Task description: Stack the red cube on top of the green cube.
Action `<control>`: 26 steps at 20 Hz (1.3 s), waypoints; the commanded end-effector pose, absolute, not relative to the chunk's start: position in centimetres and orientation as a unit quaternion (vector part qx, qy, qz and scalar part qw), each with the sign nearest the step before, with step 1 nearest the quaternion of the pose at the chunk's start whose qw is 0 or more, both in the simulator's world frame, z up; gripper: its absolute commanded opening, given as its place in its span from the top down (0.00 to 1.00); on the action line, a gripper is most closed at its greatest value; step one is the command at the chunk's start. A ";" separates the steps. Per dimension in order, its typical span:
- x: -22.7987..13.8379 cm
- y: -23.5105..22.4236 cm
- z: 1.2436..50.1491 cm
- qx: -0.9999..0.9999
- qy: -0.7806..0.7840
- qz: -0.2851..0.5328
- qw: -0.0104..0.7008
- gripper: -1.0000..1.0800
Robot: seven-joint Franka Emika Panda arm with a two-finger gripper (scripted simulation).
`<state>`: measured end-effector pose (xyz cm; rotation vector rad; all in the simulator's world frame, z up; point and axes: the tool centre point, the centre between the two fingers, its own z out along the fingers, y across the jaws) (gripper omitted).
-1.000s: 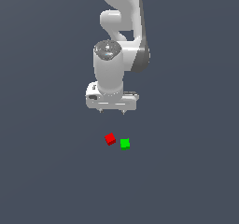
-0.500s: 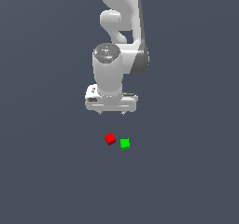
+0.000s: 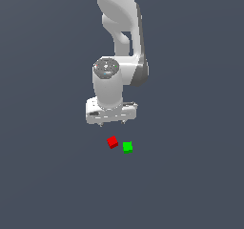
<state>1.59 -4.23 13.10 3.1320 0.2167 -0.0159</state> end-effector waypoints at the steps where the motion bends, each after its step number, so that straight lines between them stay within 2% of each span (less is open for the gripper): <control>1: 2.3 -4.5 11.9 0.995 0.101 -0.004 0.001 0.04; 13: 5.5 -4.8 7.7 0.975 0.221 0.000 0.000 0.04; 26: 6.0 -4.7 7.0 0.970 0.242 0.000 0.000 0.04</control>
